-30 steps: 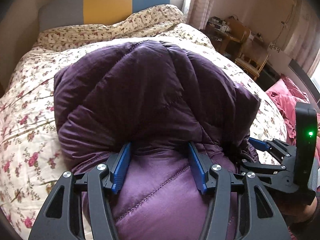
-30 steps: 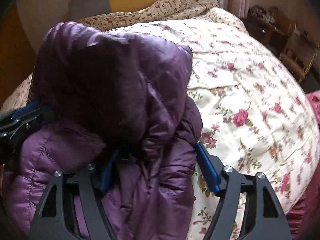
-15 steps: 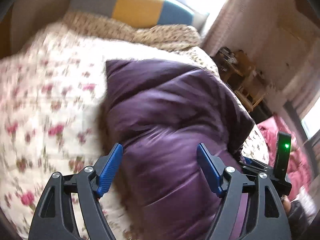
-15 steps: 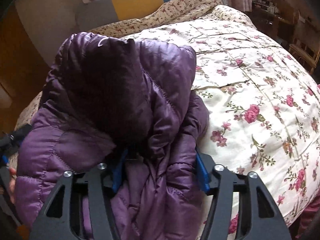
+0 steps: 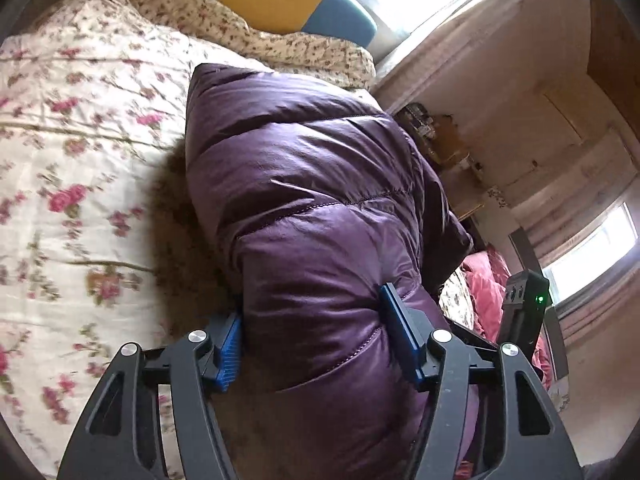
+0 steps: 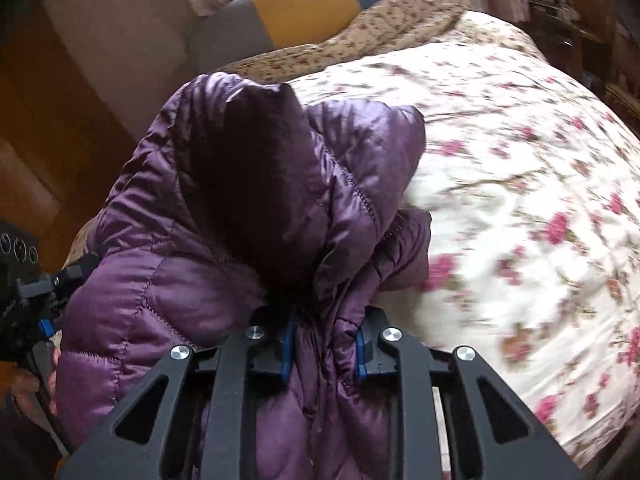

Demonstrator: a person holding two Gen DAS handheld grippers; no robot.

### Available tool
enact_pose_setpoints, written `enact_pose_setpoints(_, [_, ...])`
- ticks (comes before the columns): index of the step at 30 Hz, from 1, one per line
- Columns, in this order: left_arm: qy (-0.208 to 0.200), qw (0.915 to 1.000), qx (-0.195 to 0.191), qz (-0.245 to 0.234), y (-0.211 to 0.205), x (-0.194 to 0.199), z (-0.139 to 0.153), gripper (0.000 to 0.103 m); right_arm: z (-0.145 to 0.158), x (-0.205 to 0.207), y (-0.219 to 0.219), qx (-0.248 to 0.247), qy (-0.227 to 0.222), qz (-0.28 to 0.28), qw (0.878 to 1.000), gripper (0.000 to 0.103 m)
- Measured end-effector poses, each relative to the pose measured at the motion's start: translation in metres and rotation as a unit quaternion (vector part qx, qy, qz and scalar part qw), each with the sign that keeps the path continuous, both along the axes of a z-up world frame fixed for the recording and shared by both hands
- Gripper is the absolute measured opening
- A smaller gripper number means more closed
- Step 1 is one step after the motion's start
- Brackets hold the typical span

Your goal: Fold large clothes

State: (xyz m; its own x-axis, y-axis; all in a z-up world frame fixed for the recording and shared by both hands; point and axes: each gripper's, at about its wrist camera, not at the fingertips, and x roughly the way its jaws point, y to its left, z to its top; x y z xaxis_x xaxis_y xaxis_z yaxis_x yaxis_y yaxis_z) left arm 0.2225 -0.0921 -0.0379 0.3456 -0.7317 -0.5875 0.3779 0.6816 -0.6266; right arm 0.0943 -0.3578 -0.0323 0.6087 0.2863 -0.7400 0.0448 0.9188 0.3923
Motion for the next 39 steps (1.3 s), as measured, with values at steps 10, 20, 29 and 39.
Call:
enact_pose_setpoints(10, [-0.049,0.9948,0.029,0.084,0.110,-0.020,0.037,0.062,0.023,0.036,0.134,0.011,-0.032,0.118,0.993,0.020])
enact_pose_setpoints(20, [-0.055,0.9792,0.045,0.190,0.218,-0.041,0.047,0.062,0.017,0.068,0.236,-0.007,-0.034,0.204,0.978,0.020])
enact_pose_setpoints(29, [-0.029,0.9635,0.099,0.247,0.250,-0.058,0.023,0.067,-0.003,0.085,0.255,-0.048,-0.027,0.222,0.974,0.030])
enact_pose_setpoints(39, [-0.057,0.9490,0.159,0.266,0.233,-0.061,0.026,0.068,-0.023,0.090,0.245,-0.034,-0.015,0.217,0.975,0.040])
